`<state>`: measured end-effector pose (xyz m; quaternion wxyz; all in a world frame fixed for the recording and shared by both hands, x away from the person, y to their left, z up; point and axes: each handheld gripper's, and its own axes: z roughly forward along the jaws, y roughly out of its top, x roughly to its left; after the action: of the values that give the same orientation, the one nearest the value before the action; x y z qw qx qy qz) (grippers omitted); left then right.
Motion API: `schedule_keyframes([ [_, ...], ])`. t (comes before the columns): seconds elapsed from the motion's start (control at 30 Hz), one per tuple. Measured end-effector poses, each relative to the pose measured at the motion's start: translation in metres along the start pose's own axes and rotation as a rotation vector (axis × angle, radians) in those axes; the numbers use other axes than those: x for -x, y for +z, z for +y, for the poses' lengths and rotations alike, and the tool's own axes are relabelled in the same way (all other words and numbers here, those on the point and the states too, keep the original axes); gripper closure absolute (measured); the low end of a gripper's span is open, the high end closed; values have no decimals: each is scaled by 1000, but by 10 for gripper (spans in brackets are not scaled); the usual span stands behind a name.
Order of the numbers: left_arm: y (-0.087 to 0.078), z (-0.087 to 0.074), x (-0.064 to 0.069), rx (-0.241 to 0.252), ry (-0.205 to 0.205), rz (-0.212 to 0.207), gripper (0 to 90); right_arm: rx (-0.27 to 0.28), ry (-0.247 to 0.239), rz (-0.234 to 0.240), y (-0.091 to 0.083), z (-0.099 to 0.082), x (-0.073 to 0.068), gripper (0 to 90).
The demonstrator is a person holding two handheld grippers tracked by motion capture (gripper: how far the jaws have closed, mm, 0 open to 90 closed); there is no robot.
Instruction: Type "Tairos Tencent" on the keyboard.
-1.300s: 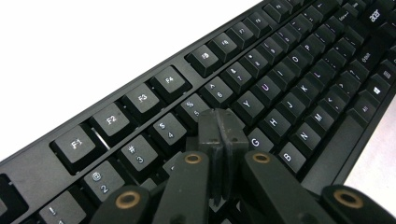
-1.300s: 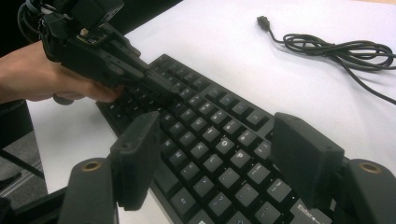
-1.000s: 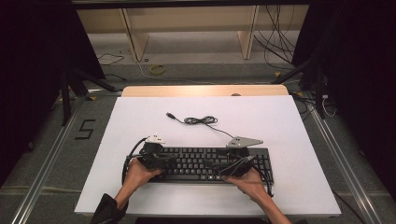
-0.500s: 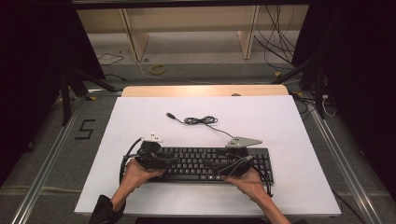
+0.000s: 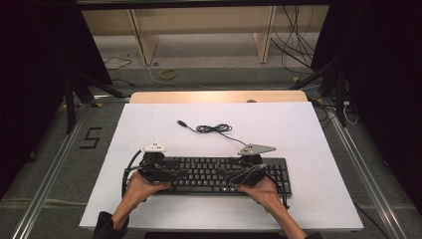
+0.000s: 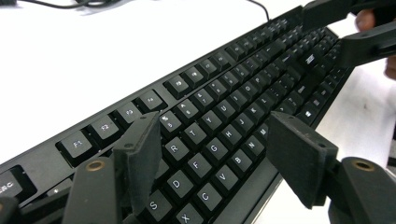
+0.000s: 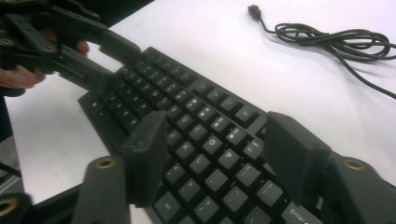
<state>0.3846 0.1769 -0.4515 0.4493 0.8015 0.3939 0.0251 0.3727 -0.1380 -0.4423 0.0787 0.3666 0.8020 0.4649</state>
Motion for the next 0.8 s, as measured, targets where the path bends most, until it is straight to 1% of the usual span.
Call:
schedule_keyframes([
  [0.13, -5, -3, 0, 25, -7, -5, 339, -8, 2, -1, 3, 2, 1, 485],
  [0.2, -7, -6, 0, 34, -2, -5, 337, -14, -3, -4, 5, 3, 2, 523],
  [0.27, -9, -8, 0, 48, -8, -5, 335, -21, -2, -2, 6, 4, 1, 572],
  [0.3, -11, -8, -1, 54, -4, -3, 335, -24, -5, -3, 7, 4, 1, 594],
  [0.4, -14, -9, -1, 72, -13, -4, 335, -35, -7, -2, 11, 5, 0, 648],
  [0.47, -16, -10, -1, 77, -6, -4, 335, -46, -11, -5, 13, 6, -1, 690],
  [0.6, -18, -12, -1, 90, -7, -2, 331, -66, -19, -11, 19, 8, -1, 784],
  [0.8, -20, -15, -2, 99, -8, -1, 330, -103, -25, -17, 29, 6, 0, 893],
])
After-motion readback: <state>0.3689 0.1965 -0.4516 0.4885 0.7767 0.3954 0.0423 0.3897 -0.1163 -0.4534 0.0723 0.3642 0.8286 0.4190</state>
